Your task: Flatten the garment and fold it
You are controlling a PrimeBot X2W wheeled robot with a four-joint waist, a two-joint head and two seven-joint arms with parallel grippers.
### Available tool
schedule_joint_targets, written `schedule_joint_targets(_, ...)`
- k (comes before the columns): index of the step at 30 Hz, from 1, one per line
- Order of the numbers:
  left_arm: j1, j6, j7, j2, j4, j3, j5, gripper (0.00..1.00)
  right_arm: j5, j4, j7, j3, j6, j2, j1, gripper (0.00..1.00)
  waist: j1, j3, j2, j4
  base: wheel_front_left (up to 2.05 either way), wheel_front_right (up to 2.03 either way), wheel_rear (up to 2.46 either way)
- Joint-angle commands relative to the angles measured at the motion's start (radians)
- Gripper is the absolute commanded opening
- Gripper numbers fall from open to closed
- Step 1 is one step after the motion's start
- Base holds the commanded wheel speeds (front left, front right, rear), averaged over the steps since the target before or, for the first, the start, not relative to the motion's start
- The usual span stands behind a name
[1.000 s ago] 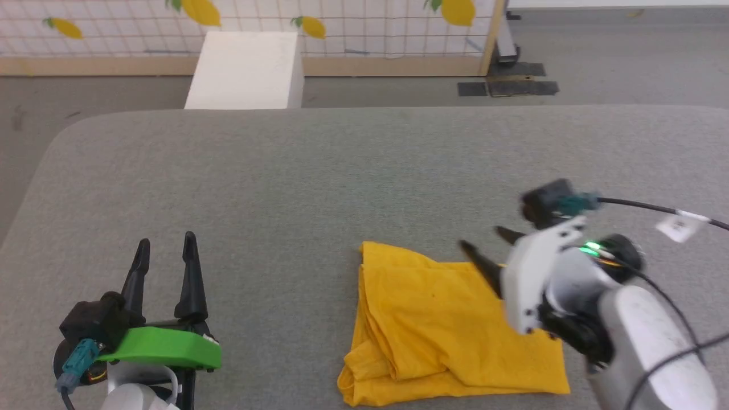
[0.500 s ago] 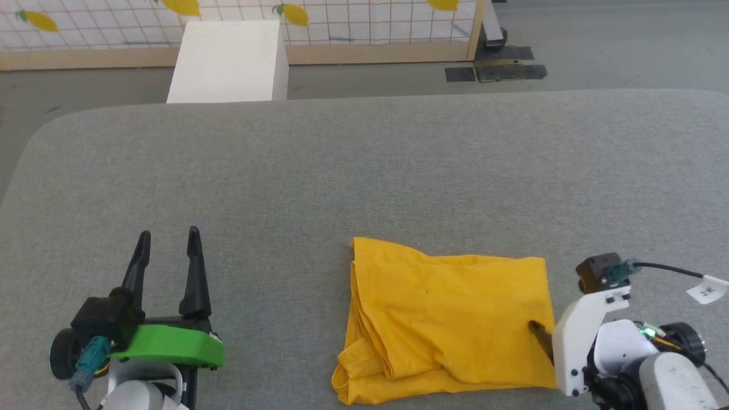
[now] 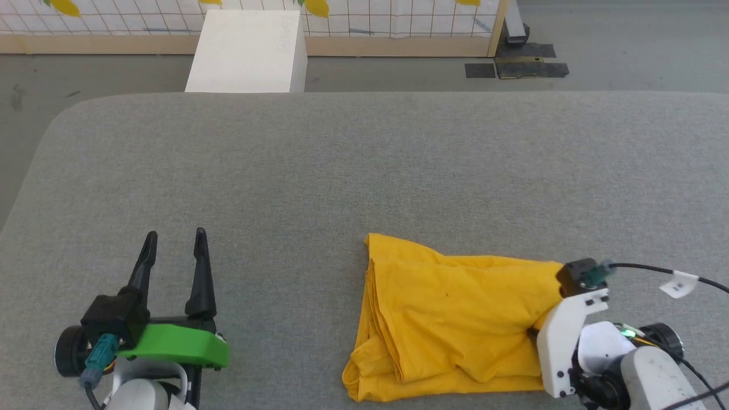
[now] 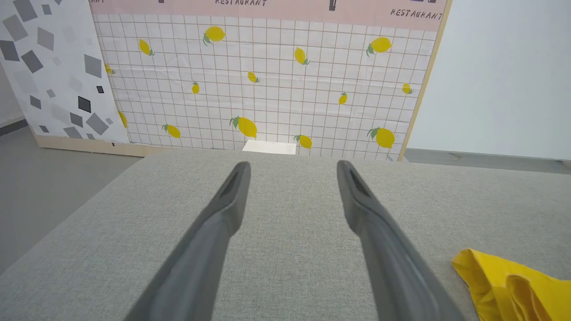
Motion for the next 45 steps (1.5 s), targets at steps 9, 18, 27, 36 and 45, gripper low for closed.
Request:
schedule_joint_targets(9,0.015,0.019,-0.005,-0.007,-0.009,0.036,0.019,1.00,0.057,-0.114,0.034,0.170,-0.002,-0.185,-0.093,0.00,0.0000,-0.008,0.0000,-0.073,0.00,0.00,0.00)
schedule_joint_targets(18,0.016,0.021,-0.005,-0.009,-0.046,0.064,0.009,1.00,0.141,-0.147,0.112,0.252,-0.002,-0.454,-0.222,0.00,0.0000,0.071,0.0000,-0.273,0.00,0.00,0.00)
schedule_joint_targets(27,-0.084,0.005,0.001,0.010,-0.074,0.047,0.020,1.00,0.114,0.025,0.018,0.075,-0.002,-0.522,-0.339,0.00,0.0000,0.215,0.0000,-0.356,0.00,0.00,0.00)
schedule_joint_targets(36,-0.166,-0.004,0.030,0.043,-0.116,0.040,0.025,1.00,-0.031,0.187,-0.057,-0.246,-0.002,-0.489,-0.425,0.00,0.0000,0.364,0.0000,-0.285,0.00,0.00,0.00)
schedule_joint_targets(45,-0.178,0.000,0.040,0.059,-0.124,0.042,0.023,1.00,-0.221,0.205,-0.008,-0.512,-0.002,-0.398,-0.473,1.00,0.0000,0.395,0.0000,-0.234,0.00,0.00,0.00)
